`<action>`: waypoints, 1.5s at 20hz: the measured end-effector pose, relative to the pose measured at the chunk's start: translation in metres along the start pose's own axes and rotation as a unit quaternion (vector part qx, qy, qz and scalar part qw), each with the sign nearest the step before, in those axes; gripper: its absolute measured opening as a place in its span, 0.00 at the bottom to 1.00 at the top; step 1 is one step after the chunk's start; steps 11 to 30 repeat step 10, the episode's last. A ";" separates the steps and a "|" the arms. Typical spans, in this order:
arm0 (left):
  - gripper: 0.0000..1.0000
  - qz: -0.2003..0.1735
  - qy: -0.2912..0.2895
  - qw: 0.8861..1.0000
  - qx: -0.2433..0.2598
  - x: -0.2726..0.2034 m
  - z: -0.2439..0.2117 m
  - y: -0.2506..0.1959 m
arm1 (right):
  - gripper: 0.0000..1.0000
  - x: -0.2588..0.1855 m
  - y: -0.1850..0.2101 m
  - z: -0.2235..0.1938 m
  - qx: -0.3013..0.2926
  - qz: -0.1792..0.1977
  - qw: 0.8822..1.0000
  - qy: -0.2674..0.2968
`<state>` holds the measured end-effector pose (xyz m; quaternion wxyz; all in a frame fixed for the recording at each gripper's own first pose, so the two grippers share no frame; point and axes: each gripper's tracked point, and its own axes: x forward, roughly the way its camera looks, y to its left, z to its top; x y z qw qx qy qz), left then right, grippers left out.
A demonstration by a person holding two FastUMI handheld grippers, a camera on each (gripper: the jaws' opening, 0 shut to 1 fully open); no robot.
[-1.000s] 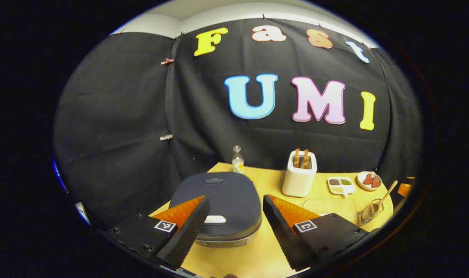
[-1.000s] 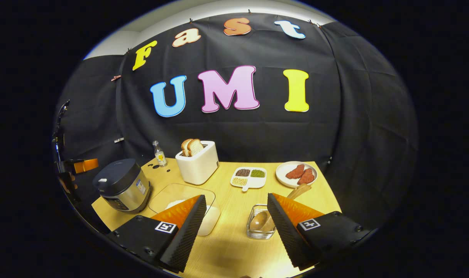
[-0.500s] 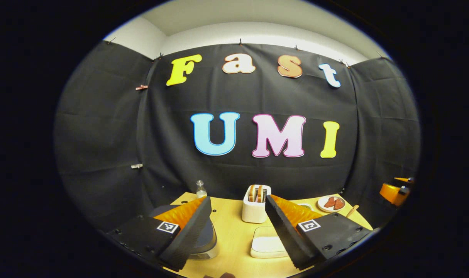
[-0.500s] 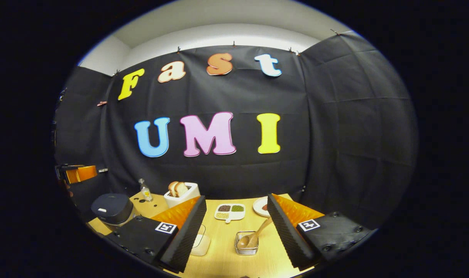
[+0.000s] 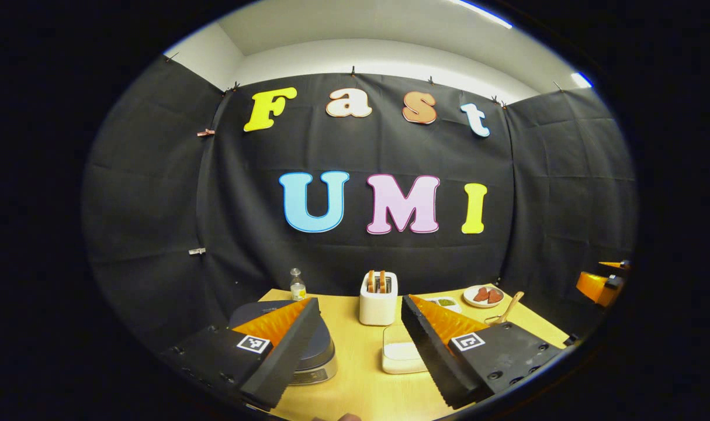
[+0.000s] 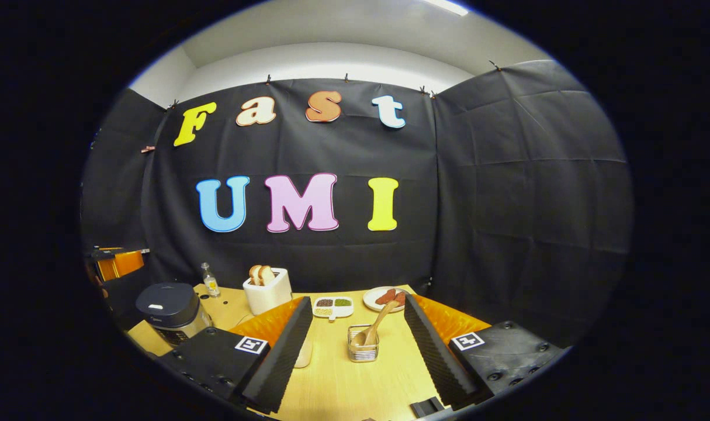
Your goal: Close the left gripper, press the button to open the rice cooker; take a wooden spoon from the chopstick holder with the right hand, scoop a spoonful of rice and pour it into the rice cooker, then put the wooden spoon back into the chopstick holder.
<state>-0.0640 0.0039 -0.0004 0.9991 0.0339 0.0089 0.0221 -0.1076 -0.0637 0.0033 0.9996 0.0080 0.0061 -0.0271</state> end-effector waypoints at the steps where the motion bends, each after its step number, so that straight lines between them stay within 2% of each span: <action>1: 0.97 0.000 0.002 1.000 -0.001 -0.005 -0.003 0.004 | 0.98 -0.003 0.004 0.001 -0.002 0.001 1.000 -0.002; 10: 0.97 0.002 0.005 1.000 -0.001 -0.027 -0.009 0.023 | 0.98 -0.015 0.037 0.000 -0.001 0.019 1.000 0.001; 30: 0.97 0.002 0.005 1.000 -0.001 -0.027 -0.009 0.023 | 0.98 -0.015 0.037 0.000 -0.001 0.019 1.000 0.001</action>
